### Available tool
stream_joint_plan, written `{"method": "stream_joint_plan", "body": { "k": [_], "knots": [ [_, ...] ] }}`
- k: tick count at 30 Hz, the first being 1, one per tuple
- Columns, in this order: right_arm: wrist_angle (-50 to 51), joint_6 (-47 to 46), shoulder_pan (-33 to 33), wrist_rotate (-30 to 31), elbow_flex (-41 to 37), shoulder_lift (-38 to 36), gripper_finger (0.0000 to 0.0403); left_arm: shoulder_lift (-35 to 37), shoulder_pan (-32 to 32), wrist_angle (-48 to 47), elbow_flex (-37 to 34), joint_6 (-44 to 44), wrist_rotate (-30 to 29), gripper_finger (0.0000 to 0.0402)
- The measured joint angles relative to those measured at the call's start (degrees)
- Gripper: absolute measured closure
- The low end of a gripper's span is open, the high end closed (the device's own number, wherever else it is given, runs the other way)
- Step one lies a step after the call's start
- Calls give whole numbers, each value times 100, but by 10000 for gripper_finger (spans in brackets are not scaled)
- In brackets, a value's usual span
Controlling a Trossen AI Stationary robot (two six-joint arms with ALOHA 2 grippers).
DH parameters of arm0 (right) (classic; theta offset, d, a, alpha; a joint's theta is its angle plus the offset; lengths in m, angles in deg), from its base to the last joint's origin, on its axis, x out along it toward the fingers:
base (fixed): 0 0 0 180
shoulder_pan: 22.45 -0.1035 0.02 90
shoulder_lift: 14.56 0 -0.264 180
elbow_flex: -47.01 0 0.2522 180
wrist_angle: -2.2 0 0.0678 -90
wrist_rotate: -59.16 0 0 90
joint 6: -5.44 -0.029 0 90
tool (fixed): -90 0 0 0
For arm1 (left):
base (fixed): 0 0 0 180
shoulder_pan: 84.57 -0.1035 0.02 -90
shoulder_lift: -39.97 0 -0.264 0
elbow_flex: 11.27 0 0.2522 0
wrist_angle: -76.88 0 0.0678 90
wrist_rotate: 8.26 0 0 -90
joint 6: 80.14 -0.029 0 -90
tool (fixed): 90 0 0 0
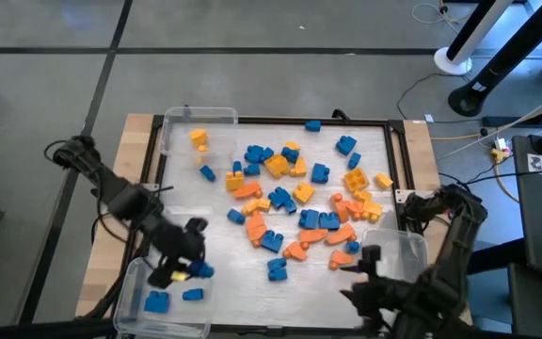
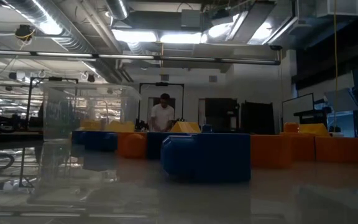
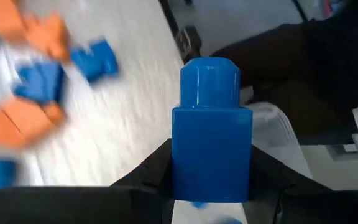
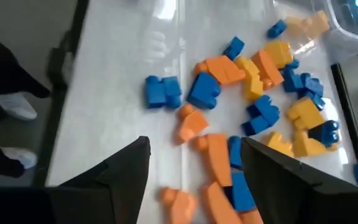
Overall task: Sort blocks
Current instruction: Put the blue game piece into the bottom left transparent bin, then put the orange game piece into the bottom right transparent bin
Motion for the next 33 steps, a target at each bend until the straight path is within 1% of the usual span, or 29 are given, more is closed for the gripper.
{"method": "stream_joint_plan", "body": {
  "k": [4,7,9,13,17,20,26,29,33],
  "knots": [
    [-11,599,704,-504,0,0,155,-146,676,-350,0,1066,-425,283],
    [-10,1277,1272,-870,0,0,155,-304,1089,-505,-2,1748,-615,282],
    [2,1650,1655,-1029,0,0,155,-428,1288,-527,-2,2082,-681,282],
    [45,2079,2409,-1244,0,0,155,-720,1549,-525,-2,2536,-705,282],
    [56,2320,3103,-1263,-51,0,155,-1035,1653,-737,-2,2726,-702,281],
    [155,2451,3556,-1441,-112,0,155,-1290,1650,-858,-2,2939,-717,271],
    [283,2482,4214,-1913,-532,2,155,-1808,1504,-916,-2,2901,-726,223],
    [334,2478,4474,-2139,-901,0,155,-2042,1439,-954,-2,2782,-702,202],
    [338,2480,4826,-2356,-1394,4,155,-2178,1340,-1109,-2,2381,-262,192]
  ]
}}
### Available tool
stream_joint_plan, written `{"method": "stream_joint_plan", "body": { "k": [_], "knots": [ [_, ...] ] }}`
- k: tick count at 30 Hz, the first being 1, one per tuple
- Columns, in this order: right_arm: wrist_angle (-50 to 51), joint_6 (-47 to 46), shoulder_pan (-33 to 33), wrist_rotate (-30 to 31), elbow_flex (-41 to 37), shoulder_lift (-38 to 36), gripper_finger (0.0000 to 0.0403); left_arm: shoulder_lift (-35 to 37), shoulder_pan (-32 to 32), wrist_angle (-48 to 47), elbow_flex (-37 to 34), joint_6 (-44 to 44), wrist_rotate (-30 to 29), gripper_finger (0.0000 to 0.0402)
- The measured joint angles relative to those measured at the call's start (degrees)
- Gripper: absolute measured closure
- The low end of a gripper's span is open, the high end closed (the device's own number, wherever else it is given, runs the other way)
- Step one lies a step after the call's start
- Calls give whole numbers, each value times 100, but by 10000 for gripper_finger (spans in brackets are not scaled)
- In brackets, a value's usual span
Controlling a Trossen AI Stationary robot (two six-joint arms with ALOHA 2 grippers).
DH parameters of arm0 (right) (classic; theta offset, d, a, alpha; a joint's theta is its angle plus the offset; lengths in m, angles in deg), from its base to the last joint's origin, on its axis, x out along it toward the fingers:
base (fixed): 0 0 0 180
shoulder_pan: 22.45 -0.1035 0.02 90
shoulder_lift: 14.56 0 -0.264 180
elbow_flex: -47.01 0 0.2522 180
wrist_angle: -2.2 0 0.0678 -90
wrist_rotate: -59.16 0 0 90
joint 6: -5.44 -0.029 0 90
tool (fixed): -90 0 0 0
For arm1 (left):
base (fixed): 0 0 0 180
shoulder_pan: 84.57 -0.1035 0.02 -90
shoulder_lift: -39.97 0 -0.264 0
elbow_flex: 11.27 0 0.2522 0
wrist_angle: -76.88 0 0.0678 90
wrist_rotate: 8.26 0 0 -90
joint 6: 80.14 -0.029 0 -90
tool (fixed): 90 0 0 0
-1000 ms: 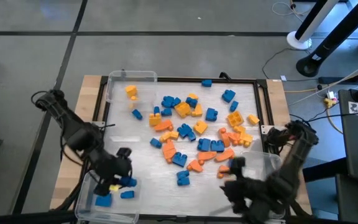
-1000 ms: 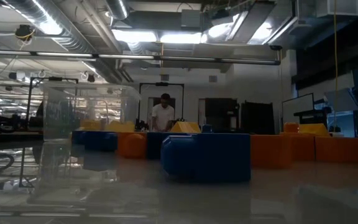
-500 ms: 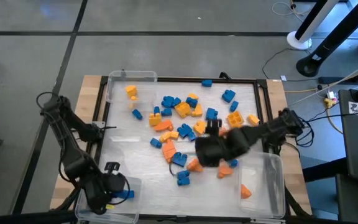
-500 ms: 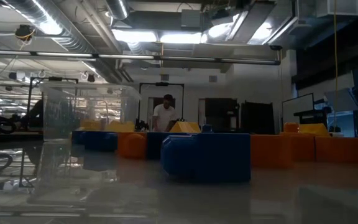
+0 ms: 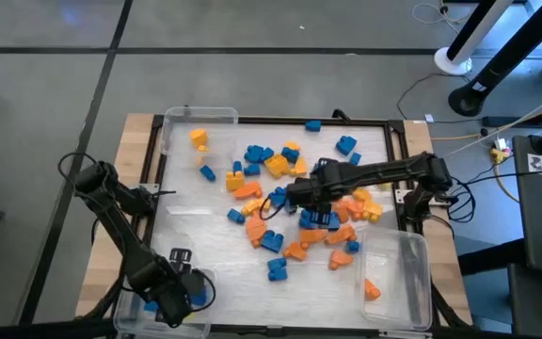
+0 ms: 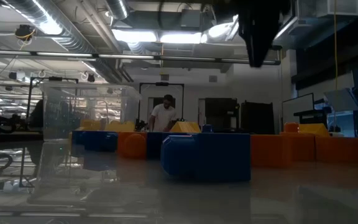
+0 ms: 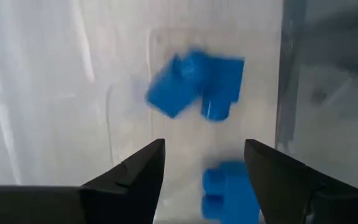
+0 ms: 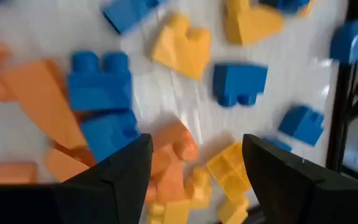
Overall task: Sort blocks
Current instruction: Put the orange game piece into the bottom right transparent bin
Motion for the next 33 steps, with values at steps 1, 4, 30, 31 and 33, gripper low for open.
{"method": "stream_joint_plan", "body": {
  "k": [1,4,30,31,33],
  "knots": [
    [1,3,95,-77,-103,0,155,-3,-19,-45,-3,-67,120,192],
    [-28,2,419,-267,-396,0,155,18,-54,-30,-3,-136,228,193],
    [-934,1969,1466,-1138,-2297,-2,155,53,49,-21,-2,-137,117,196],
    [-1013,2003,1466,-1140,-2347,-3,155,53,49,-21,-2,-137,117,196],
    [-1177,2073,1464,-1144,-2428,-4,155,53,49,-21,-2,-137,117,196]
  ]
}}
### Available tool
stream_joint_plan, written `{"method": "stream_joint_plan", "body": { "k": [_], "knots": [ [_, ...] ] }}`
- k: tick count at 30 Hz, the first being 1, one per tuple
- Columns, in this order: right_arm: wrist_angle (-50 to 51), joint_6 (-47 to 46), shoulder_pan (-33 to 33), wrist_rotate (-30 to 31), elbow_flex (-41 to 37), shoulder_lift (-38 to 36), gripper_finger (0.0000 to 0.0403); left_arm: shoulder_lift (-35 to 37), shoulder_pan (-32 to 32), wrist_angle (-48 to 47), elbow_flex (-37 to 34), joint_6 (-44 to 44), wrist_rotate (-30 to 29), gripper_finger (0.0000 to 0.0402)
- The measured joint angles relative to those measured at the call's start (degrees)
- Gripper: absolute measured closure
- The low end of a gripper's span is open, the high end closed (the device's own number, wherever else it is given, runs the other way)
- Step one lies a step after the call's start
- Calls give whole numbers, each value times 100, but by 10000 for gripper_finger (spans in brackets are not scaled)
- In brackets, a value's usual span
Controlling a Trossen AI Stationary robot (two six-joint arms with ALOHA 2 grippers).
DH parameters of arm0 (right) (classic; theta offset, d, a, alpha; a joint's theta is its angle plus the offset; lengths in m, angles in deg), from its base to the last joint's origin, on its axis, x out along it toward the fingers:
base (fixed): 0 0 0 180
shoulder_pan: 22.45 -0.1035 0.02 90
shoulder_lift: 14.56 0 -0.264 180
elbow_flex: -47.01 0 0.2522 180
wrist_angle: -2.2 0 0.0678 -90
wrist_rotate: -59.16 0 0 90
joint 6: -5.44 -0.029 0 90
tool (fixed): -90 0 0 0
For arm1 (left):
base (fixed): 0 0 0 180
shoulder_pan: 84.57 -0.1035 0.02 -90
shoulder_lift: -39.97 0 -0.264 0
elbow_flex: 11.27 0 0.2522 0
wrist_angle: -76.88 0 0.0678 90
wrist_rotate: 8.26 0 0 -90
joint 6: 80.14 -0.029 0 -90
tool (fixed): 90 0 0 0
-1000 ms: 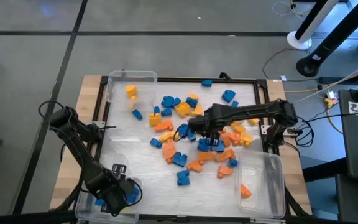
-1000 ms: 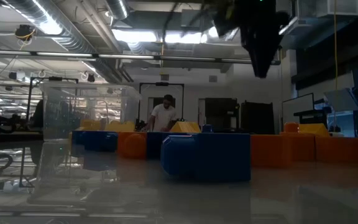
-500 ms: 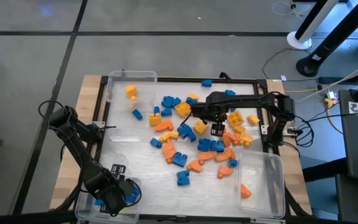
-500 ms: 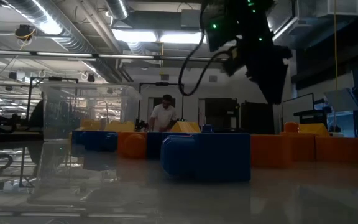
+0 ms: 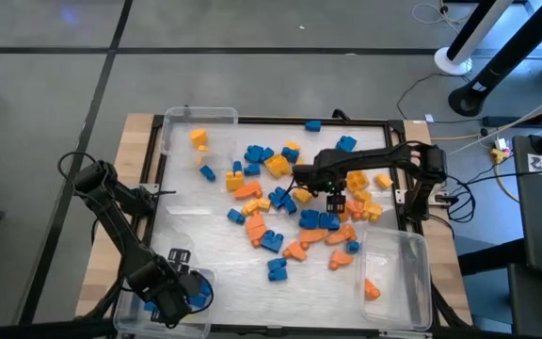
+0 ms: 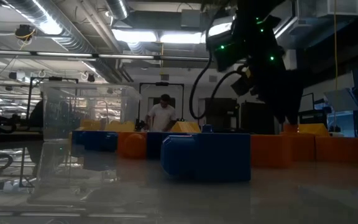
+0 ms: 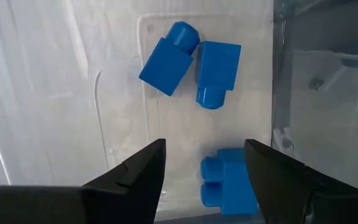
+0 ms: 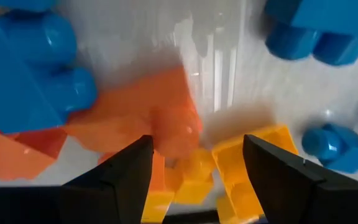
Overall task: Sort blocks
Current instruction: Put the orange game piece into the bottom right transparent bin
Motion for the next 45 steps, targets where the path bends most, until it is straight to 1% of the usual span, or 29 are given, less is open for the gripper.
{"method": "stream_joint_plan", "body": {
  "k": [6,28,36,43,45],
  "knots": [
    [-191,9,2,-145,-111,0,155,0,0,2,0,0,-4,196],
    [-226,-78,2,-191,-119,0,155,0,0,2,0,0,-66,196],
    [-295,-139,1,-251,-498,-15,155,0,0,3,0,-4,-64,196],
    [-368,-130,2,-250,-507,-16,155,0,0,2,0,-126,-136,196],
    [-382,-130,2,-252,-509,-17,162,0,0,4,0,-151,-146,196]
  ]
}}
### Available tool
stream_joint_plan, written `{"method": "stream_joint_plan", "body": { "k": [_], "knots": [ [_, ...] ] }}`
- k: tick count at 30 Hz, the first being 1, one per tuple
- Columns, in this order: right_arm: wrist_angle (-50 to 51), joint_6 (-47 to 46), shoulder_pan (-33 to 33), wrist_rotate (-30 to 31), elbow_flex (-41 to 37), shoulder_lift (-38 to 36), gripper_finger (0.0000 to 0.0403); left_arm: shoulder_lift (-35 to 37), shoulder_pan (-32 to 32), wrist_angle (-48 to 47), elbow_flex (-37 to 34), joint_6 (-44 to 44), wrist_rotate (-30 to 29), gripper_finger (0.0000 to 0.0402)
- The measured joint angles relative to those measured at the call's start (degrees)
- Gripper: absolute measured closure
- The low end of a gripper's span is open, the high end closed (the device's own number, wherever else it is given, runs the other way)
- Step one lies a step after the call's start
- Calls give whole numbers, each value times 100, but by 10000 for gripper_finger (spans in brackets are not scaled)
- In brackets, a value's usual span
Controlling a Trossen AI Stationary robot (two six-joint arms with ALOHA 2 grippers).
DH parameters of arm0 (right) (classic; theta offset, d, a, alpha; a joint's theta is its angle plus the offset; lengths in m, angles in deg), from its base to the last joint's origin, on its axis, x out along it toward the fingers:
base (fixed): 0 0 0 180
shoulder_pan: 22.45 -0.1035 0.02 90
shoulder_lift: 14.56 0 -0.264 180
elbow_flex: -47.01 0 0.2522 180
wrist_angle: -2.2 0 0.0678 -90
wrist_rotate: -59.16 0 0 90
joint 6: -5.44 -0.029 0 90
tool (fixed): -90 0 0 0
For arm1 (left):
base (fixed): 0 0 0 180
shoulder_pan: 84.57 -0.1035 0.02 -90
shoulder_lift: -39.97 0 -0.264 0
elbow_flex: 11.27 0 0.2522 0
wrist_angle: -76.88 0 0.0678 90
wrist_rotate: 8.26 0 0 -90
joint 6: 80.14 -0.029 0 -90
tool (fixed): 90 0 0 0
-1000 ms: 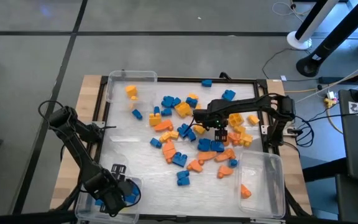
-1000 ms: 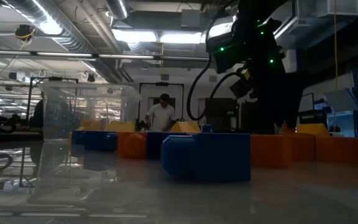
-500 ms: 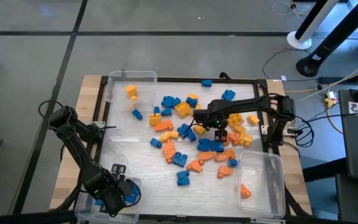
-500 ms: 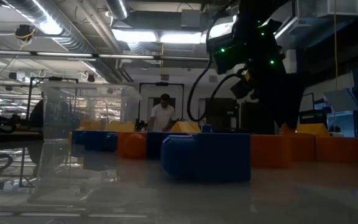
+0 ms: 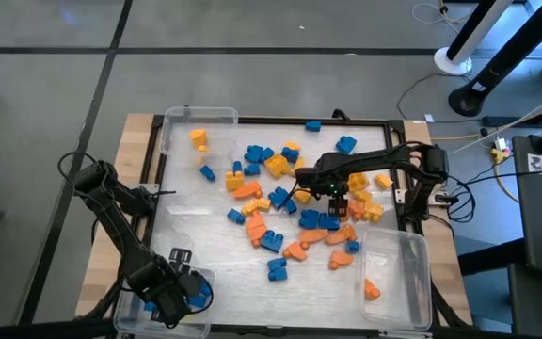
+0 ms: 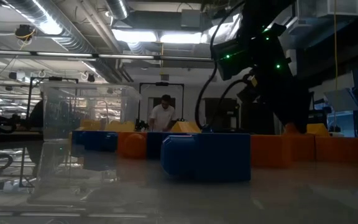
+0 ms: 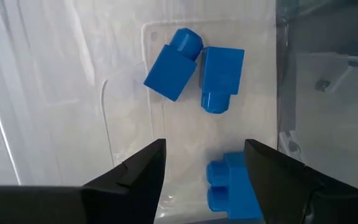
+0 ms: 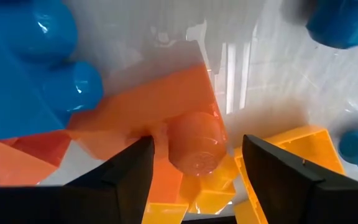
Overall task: Sort blocks
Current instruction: Put the orange game piece into the bottom right transparent bin
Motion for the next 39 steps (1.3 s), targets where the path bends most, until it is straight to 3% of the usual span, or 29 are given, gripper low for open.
{"method": "stream_joint_plan", "body": {
  "k": [12,21,27,39],
  "knots": [
    [-48,-13,-2,16,0,2,290,0,0,0,0,0,-2,196],
    [-40,-15,-2,-100,16,12,271,0,0,0,0,-1,-2,196],
    [-158,32,-2,-89,285,40,291,0,4,0,0,-88,-4,196],
    [-182,290,-2,-60,982,39,287,260,31,80,2,-153,-168,196]
  ]
}}
